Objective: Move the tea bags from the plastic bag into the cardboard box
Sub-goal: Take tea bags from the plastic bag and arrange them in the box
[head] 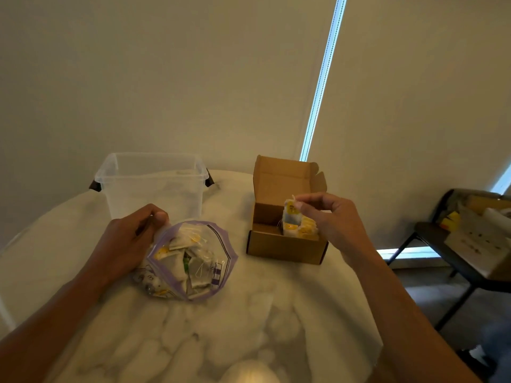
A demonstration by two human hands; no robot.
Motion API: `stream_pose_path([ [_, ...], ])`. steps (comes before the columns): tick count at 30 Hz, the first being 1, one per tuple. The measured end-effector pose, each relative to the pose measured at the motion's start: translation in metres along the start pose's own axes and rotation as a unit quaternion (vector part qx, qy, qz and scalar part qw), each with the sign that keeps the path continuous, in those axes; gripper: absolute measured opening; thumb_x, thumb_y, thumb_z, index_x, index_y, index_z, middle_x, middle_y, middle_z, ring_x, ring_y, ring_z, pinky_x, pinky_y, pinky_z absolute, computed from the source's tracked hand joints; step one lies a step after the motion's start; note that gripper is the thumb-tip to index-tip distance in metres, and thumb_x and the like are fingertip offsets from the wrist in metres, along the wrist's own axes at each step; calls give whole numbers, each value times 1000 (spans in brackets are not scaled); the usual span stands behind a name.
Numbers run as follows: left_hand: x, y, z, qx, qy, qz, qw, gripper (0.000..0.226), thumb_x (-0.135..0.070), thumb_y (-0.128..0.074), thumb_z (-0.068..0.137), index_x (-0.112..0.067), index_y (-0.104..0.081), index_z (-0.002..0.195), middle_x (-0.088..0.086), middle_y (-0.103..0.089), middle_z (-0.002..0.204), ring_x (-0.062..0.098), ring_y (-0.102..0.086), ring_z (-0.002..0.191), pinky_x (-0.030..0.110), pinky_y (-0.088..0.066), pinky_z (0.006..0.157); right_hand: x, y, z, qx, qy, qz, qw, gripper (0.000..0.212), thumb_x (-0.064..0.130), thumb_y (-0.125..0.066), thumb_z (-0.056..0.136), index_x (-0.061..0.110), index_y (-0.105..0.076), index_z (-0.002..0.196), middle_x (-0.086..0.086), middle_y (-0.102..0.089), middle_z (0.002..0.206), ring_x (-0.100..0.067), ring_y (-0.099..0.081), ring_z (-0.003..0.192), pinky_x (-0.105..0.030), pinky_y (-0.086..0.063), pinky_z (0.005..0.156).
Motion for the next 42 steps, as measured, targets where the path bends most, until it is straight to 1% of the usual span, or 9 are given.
stream_pose_path([
  [6,-4,1,-2,0,17,-2,1000,28,-50,-49,110,-35,-67,96,-4,-77,82,22,-73,83,32,-53,75,-25,-7,26,28,-7,-149,988,14,37,-82,92,31,-82,105,16,-76,98,-2,-69,95,-12,-47,69],
  [15,-9,1,-2,-6,24,15,1000,26,-35,-54,114,-37,-67,92,-18,-76,85,5,-70,83,28,-52,72,-52,-18,32,41,-56,-68,995,15,36,-82,91,32,-81,106,13,-77,107,-9,-70,105,-25,-57,81],
  [19,-8,1,-2,-6,27,19,999,25,-33,-54,115,-37,-67,93,-20,-76,87,3,-70,84,27,-53,75,-57,-19,37,49,-41,-172,983,12,41,-85,88,36,-81,98,13,-77,104,-10,-70,102,-46,-58,98],
  [24,-8,1,-2,-8,30,23,999,25,-35,-54,115,-34,-68,95,-18,-76,88,4,-71,84,30,-54,77,-55,-15,45,25,-32,-244,969,9,36,-87,86,41,-81,89,6,-75,109,-19,-64,109,-55,-55,98],
  [29,-9,2,-3,-6,36,14,999,24,-35,-54,115,-30,-69,97,-11,-78,87,12,-74,86,36,-58,80,-48,-15,48,18,-32,-250,967,11,34,-89,85,36,-81,92,6,-76,107,-17,-67,105,-45,-59,93],
  [32,-8,1,-3,-13,39,6,999,26,-34,-53,116,-27,-69,97,-5,-78,85,22,-75,88,40,-59,80,-18,-22,36,12,39,-213,976,12,36,-88,86,35,-79,95,18,-73,93,-3,-68,90,-21,-52,76],
  [34,-7,2,-2,-12,39,-10,999,25,-35,-53,117,-26,-67,98,-7,-79,87,21,-76,89,42,-60,83,14,-37,18,85,91,-164,979,16,43,-84,86,36,-78,100,22,-73,92,2,-68,88,-8,-47,69],
  [38,-1,1,1,-23,31,-8,999,26,-39,-52,117,-25,-63,98,-4,-77,86,27,-74,86,45,-59,79,66,-80,-25,330,132,-86,931,27,42,-81,87,31,-79,111,15,-79,102,-9,-75,95,-25,-62,81],
  [42,2,3,1,-37,16,3,999,26,-37,-53,117,-27,-61,94,-7,-72,83,15,-67,76,33,-52,71,81,-136,-52,386,251,-147,876,23,25,-77,97,22,-79,120,9,-80,106,-5,-74,95,-24,-62,84],
])
Point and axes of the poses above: each hand's wrist, its own z-axis towards the middle knuckle, its own y-axis out of the back of the hand, x = y × z, the point moved 2 cm from there along z, towards the middle knuckle
